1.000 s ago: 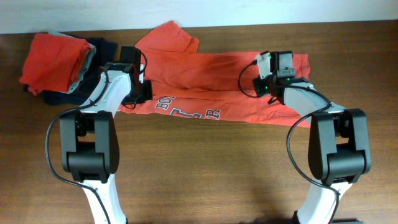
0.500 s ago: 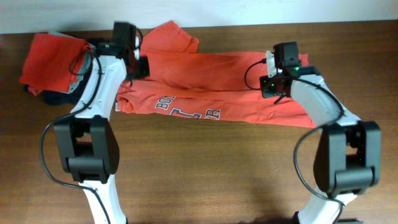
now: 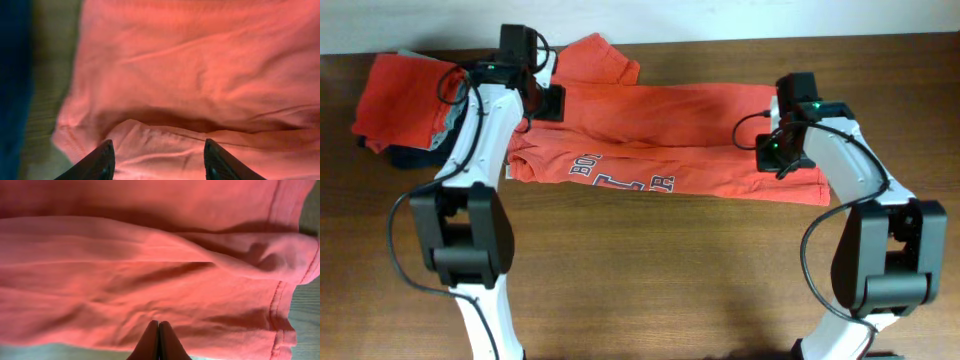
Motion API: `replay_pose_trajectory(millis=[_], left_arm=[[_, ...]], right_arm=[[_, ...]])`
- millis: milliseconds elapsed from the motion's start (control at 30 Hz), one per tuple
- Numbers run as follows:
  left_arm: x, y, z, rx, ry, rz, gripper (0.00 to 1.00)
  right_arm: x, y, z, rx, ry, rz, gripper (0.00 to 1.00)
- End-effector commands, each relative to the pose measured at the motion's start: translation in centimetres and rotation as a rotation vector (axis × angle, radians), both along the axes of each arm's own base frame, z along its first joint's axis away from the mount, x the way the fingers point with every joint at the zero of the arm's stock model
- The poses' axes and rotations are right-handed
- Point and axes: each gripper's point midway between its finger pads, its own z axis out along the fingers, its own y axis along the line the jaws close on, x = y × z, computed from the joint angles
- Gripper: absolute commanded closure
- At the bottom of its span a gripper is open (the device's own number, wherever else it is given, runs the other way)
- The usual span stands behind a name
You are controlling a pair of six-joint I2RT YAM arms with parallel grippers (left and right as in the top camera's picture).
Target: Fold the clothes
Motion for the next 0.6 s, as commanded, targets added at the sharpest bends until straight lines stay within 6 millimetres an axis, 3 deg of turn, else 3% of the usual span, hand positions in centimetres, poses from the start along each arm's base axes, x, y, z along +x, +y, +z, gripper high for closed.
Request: replay_pose_trajectory(millis=[0, 233, 367, 567], left_arm=[[-0.2, 0.0, -3.6, 0.008, 0.066, -0.046, 0.43], [-0.2, 0.1, -5.8, 0.014, 0.095, -0.055, 0.46], [-0.1, 0.1, -5.8, 0.014, 0.092, -0.055, 0.71], [0.0, 0.5, -5.8, 0.032, 0.089, -0.051, 0.82]], right_arm=[[-0.8, -0.8, -1.9, -0.006, 0.052, -0.043, 0.96], [-1.1, -0.8, -3.5, -0.006, 0.091, -0.043, 0.96], [-1.3, -0.8, -4.4, -0.007, 0.112, -0.043, 0.96], [-1.7, -0.8, -6.0, -0.007, 0.150, -0.042, 0.96]])
